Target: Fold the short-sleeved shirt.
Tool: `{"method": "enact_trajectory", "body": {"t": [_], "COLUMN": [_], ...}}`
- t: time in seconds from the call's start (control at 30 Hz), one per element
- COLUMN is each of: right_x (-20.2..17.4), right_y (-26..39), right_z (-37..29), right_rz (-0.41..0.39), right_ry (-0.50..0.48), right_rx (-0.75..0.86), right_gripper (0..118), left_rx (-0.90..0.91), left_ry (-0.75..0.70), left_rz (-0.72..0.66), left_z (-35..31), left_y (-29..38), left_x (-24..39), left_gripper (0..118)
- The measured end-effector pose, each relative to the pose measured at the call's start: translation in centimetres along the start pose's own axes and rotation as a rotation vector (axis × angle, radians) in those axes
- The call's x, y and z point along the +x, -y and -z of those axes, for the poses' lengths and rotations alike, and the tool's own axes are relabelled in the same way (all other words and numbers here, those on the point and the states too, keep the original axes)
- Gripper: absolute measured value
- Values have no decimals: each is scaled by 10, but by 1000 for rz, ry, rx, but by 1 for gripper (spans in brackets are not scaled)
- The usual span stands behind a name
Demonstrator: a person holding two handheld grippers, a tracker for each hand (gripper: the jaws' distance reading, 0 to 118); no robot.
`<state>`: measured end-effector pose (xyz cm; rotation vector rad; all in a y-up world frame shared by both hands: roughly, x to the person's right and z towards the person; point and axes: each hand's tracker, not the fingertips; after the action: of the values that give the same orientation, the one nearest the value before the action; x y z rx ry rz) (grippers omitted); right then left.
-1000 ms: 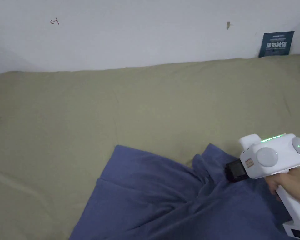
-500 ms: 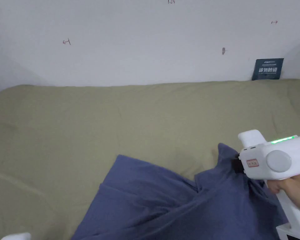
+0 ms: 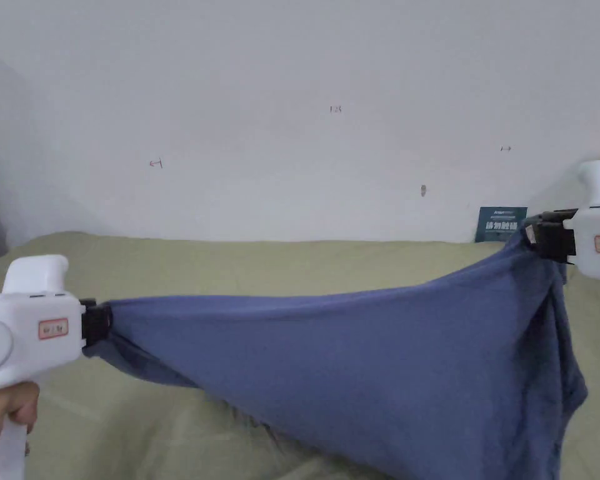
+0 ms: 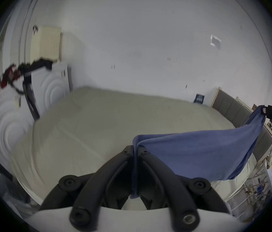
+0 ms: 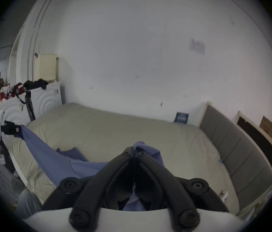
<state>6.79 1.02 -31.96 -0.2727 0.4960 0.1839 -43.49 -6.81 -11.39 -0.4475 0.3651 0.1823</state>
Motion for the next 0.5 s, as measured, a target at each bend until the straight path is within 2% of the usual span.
{"method": "enact_trajectory", "body": {"t": [0.1, 0.3, 0.4, 0.5], "right_x": [8, 17, 21, 24], "right_y": [-26, -76, -101, -121], "right_z": [-16, -31, -26, -11], "right_rz": [29, 18, 25, 18], "right_ry": [29, 82, 91, 120], "right_rx": [56, 128, 144, 156], "right_gripper": [2, 2, 2, 2], "left_rx": [75, 132, 146, 147], "left_ry": [-3, -20, -50, -51], "left_rz": [43, 87, 121, 99], "left_z": [-18, -36, -38, -31], "left_y": [-48, -124, -150, -169], "left_x": [19, 38, 45, 44], "left_gripper": [3, 3, 3, 3]}}
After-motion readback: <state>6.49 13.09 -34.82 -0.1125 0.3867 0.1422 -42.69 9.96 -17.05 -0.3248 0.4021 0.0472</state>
